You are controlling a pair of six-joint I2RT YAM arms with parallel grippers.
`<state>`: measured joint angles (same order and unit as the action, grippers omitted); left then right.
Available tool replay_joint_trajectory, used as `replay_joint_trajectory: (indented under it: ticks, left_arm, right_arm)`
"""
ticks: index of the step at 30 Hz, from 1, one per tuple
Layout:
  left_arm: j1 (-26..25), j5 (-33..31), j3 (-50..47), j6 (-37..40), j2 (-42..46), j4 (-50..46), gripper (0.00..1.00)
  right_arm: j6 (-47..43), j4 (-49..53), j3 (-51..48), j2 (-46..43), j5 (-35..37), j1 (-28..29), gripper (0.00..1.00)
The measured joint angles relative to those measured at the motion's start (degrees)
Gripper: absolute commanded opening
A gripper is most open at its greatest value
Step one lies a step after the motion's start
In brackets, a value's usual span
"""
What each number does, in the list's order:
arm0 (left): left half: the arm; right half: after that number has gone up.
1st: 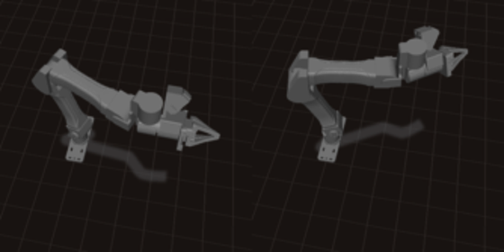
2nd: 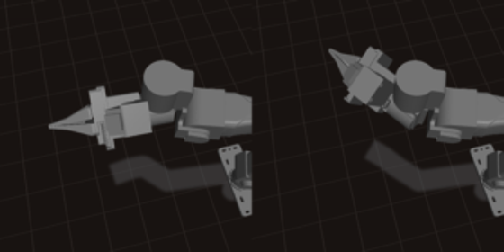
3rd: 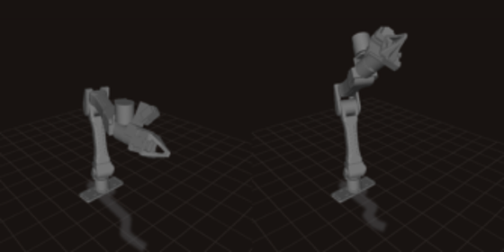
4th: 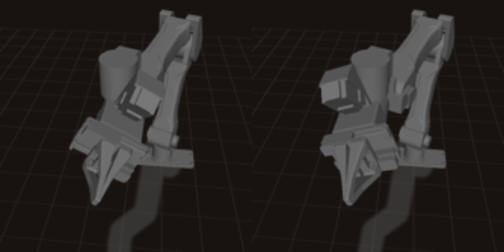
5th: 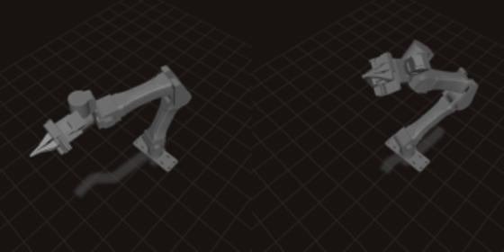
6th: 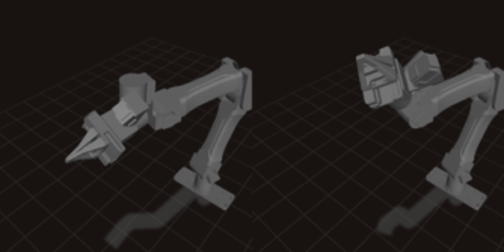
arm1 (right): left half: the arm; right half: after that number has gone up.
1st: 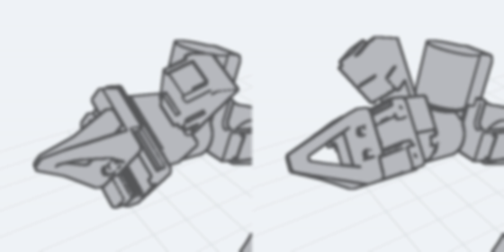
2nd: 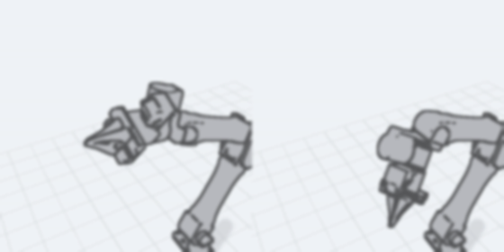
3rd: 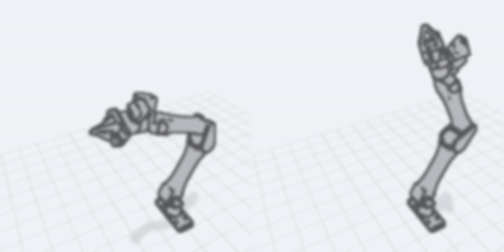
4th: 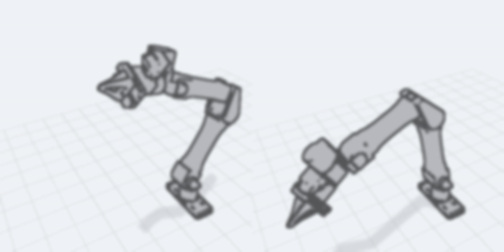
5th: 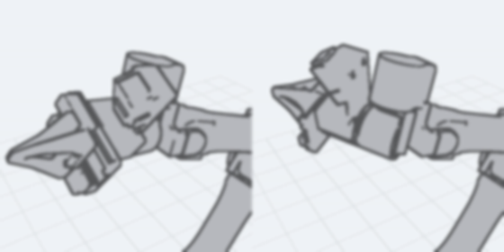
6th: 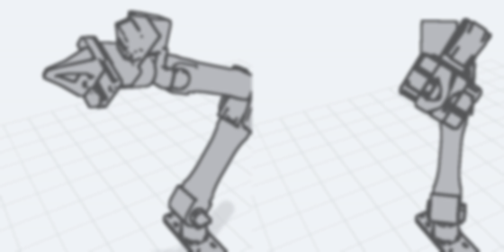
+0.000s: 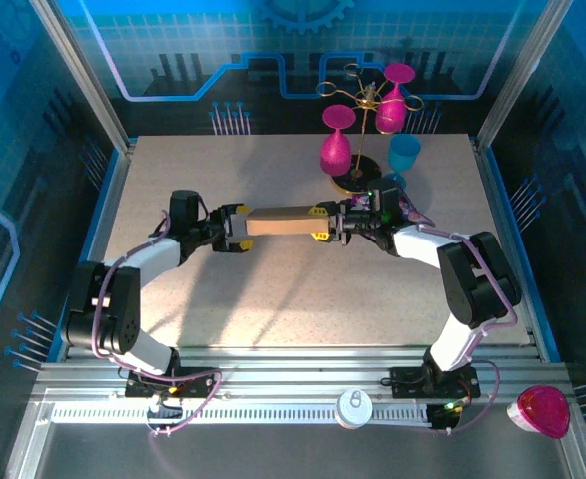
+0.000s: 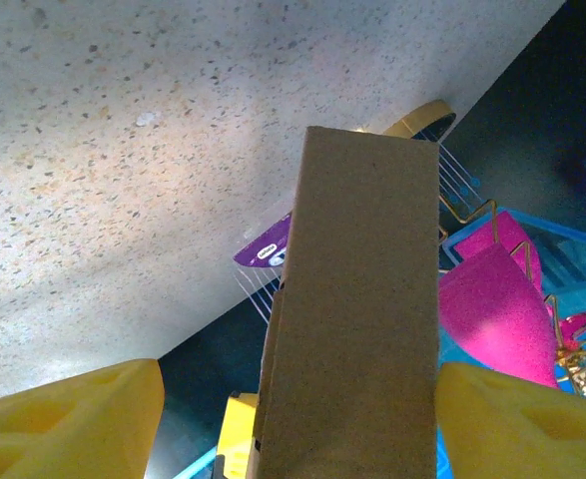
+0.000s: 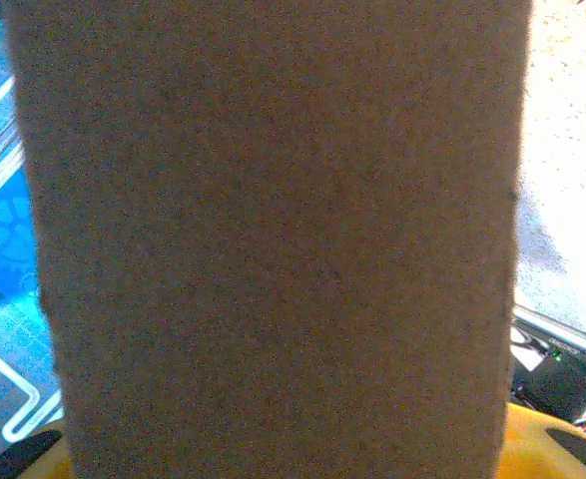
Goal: Fold the paper box
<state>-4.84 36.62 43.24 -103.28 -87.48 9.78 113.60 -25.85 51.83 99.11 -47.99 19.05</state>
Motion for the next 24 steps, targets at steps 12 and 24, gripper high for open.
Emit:
replay_joint_trajectory:
  ticks: [12, 24]
  left_arm:
    - [0.3, -0.4, -1.0, -3.9, 4.3, -5.3, 0.74]
    - [-3.9, -0.9, -1.0, -7.8, 2.3, -0.7, 0.71]
  right_arm:
    - [0.0, -0.4, -0.5, 0.0, -0.7, 0.8, 0.24]
    - [2.4, -2.3, -0.6, 1.1, -0.5, 1.7, 0.23]
